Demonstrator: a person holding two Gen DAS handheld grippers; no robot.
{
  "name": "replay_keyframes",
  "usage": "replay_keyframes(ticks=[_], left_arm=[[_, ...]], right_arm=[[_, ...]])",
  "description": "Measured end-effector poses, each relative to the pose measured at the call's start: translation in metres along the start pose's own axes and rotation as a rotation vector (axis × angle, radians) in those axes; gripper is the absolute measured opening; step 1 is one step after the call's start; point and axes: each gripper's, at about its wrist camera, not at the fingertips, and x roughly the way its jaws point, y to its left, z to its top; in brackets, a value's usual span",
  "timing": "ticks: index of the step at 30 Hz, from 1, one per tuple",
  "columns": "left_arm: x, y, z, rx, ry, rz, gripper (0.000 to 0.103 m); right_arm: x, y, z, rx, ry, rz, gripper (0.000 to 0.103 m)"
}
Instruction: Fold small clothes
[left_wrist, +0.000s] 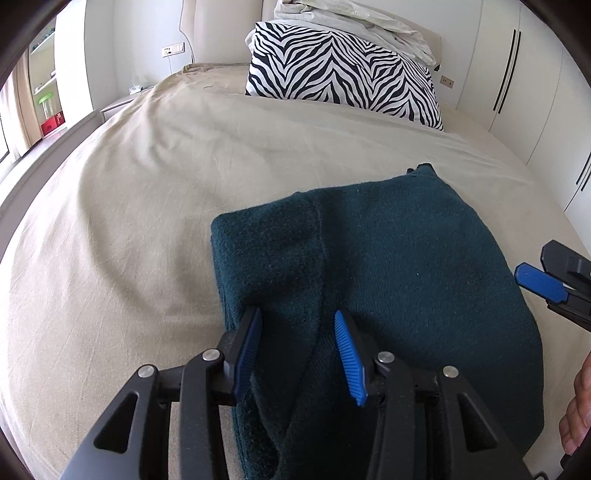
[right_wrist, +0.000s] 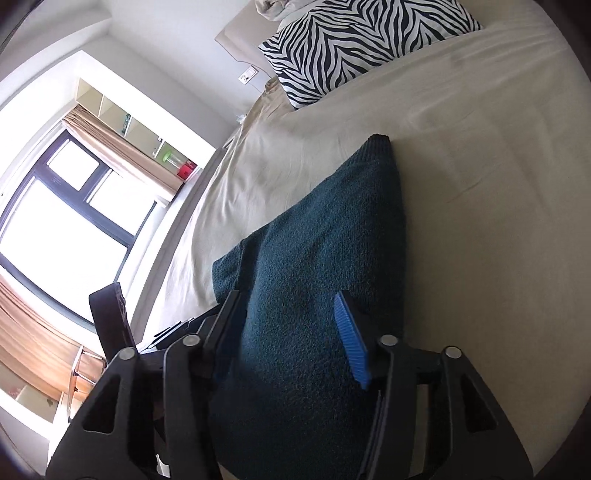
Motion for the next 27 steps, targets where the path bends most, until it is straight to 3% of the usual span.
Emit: replay_keyframes(ticks=[3, 8, 9, 10, 13, 19, 23, 27], left_arm=[[-0.001, 0.001, -0.001, -0.009, -0.001, -0.008, 0.045], [-0.018, 0.009, 0.000, -0.050, -0.002, -0.053, 0.048], [-0.025, 0.014, 0.000, -0.072, -0.004, -0.068, 0.052], [-0.034, 0.020, -0.002, -0.103, -0.015, -0.082, 0.062], [-0.054, 0.048, -0.009, -0.214, -0.038, -0.157, 0.071], [-0.033, 0.078, -0.022, -0.347, 0.123, -0.320, 0.069], [-0.020, 0.075, -0.025, -0.383, 0.156, -0.373, 0.069], [-0.011, 0.065, -0.021, -0.388, 0.182, -0.409, 0.066]], right_arm=[[-0.016, 0.002, -0.001, -0.023, -0.022, -0.011, 0.058], [-0.022, -0.022, -0.002, 0.037, 0.017, -0.047, 0.058], [-0.023, -0.028, -0.004, 0.054, 0.025, -0.053, 0.058], [-0.025, -0.034, -0.006, 0.069, 0.028, -0.048, 0.058], [-0.030, -0.046, -0.010, 0.091, 0.038, -0.040, 0.058], [-0.017, -0.063, -0.007, 0.153, 0.127, 0.002, 0.058], [0.014, -0.065, -0.008, 0.194, 0.228, 0.041, 0.058], [0.030, -0.059, -0.007, 0.187, 0.240, 0.037, 0.058]])
